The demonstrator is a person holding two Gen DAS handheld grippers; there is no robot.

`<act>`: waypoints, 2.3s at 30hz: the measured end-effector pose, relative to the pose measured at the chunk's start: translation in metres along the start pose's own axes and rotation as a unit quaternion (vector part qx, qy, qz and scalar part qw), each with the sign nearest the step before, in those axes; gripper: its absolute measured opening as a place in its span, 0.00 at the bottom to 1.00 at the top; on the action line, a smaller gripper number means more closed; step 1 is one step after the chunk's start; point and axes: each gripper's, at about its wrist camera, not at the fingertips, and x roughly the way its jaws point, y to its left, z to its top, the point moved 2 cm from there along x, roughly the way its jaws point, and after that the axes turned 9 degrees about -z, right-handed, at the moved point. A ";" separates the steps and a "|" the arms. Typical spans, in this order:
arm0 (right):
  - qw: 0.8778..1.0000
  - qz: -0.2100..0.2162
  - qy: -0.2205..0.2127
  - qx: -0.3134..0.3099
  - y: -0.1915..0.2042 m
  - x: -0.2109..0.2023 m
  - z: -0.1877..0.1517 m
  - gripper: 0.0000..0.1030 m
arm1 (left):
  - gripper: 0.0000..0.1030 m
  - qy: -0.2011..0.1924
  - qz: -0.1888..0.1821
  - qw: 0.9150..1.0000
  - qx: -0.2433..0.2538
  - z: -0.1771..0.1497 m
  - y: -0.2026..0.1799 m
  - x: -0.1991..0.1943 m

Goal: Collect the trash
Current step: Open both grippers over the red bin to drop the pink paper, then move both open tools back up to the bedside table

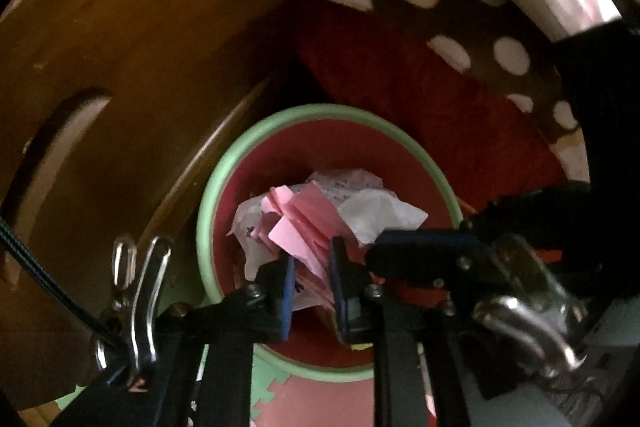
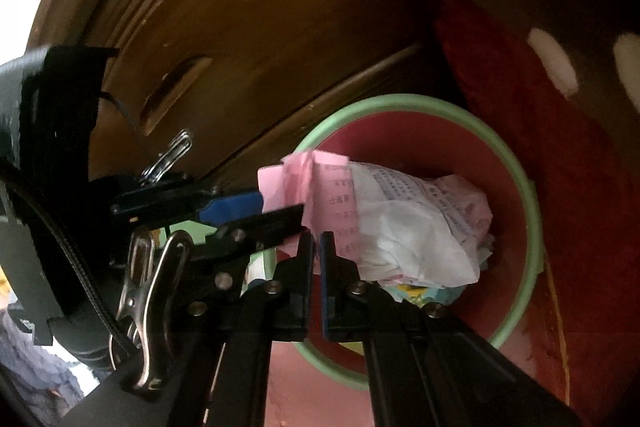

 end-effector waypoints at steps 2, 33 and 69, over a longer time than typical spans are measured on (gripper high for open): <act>1.000 0.002 -0.004 0.008 -0.004 0.000 0.002 0.07 | 0.24 0.004 -0.006 1.000 -0.002 -0.001 -0.001 0.002; 0.998 -0.014 -0.061 -0.019 0.014 -0.077 0.002 0.55 | 0.51 -0.001 -0.050 0.998 -0.037 -0.013 -0.013 -0.053; 0.920 0.193 -0.285 -0.188 0.134 -0.211 0.039 0.69 | 0.93 -0.202 -0.135 0.968 -0.062 -0.001 -0.035 -0.212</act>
